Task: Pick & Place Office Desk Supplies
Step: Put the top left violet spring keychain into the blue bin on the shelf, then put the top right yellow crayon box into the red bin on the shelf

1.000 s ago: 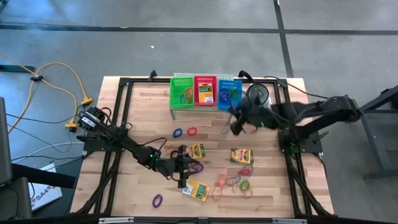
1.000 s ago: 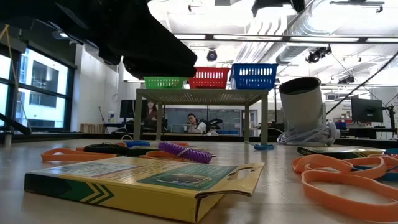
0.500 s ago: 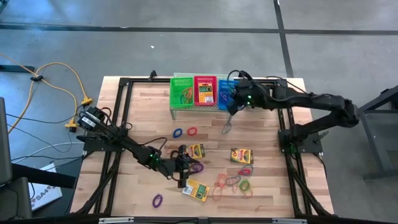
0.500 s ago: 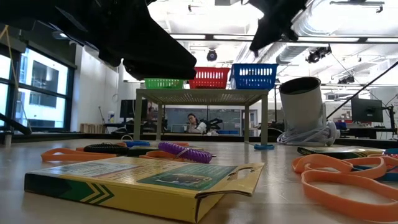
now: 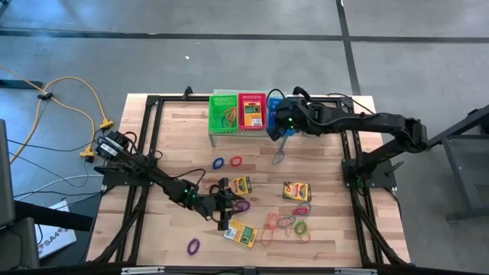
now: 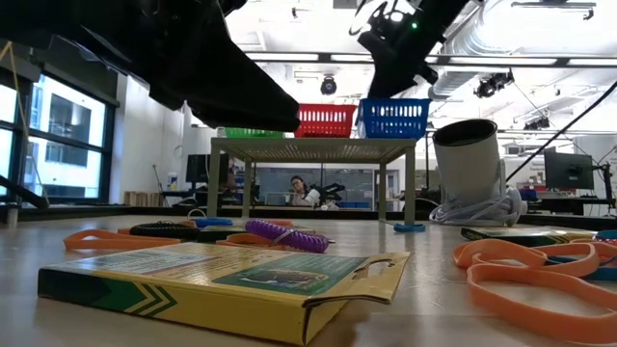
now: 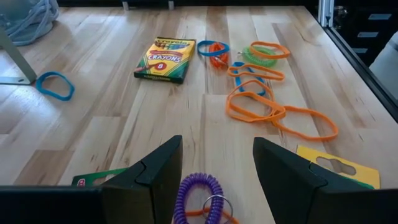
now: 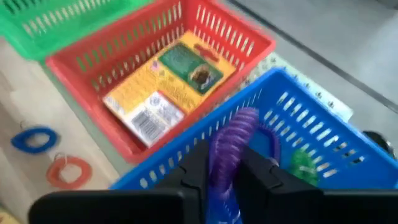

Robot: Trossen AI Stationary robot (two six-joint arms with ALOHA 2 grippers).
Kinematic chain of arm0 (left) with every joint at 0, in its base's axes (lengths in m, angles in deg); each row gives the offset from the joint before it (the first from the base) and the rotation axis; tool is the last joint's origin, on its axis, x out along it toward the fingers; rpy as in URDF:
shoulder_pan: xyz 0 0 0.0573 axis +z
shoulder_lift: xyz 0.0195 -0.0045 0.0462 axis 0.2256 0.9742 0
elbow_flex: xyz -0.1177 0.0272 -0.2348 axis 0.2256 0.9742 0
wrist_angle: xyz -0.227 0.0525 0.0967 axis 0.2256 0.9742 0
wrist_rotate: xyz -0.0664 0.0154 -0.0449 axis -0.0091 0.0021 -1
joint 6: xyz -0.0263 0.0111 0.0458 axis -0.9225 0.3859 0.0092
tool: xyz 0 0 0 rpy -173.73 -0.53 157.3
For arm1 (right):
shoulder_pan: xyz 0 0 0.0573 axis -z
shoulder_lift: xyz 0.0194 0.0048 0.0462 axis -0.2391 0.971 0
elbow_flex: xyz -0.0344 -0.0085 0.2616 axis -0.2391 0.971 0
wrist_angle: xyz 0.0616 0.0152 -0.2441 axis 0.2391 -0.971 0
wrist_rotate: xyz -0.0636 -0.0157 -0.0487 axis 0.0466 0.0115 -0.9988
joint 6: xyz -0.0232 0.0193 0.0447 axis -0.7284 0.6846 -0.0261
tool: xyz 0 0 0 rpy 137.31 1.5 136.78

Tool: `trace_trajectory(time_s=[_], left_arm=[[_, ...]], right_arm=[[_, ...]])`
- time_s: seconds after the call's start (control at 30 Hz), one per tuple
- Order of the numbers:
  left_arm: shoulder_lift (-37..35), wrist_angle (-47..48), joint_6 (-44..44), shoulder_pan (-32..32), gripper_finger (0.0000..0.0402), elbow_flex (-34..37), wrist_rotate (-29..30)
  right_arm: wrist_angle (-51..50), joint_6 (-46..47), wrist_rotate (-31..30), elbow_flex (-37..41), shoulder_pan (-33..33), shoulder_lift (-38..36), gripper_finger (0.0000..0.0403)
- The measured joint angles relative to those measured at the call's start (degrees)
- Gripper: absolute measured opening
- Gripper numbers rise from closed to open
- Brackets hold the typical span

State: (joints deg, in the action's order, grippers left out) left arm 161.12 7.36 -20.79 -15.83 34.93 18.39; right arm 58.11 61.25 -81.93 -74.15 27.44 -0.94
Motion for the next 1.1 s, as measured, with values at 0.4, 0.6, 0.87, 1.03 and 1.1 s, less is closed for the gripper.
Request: trace_trajectory(time_s=[0.4,0.6,0.87,1.03,1.1], left_arm=[[0.0,0.4,0.02,0.0,0.019,0.0,0.13],[0.01,0.46,0.02,0.0,0.019,0.0,0.11],[0.01,0.8,-0.26,0.0,0.019,0.0,0.09],[0.02,0.8,-0.31,0.18,0.019,0.0,0.09],[0.01,0.8,-0.69,0.26,0.019,0.0,0.02]], right_arm=[[1.49,-4.03,-0.26,0.0,0.06,-1.26,0.0176],[4.42,-1.38,4.04,0.0,-0.8,-7.06,0.0188],[2.48,-1.59,19.39,0.0,-4.44,-15.21,0.0173],[5.98,-1.24,30.91,-0.04,-6.78,-16.61,0.0174],[6.46,-0.7,31.17,-0.03,-7.08,-16.45,0.0176]])
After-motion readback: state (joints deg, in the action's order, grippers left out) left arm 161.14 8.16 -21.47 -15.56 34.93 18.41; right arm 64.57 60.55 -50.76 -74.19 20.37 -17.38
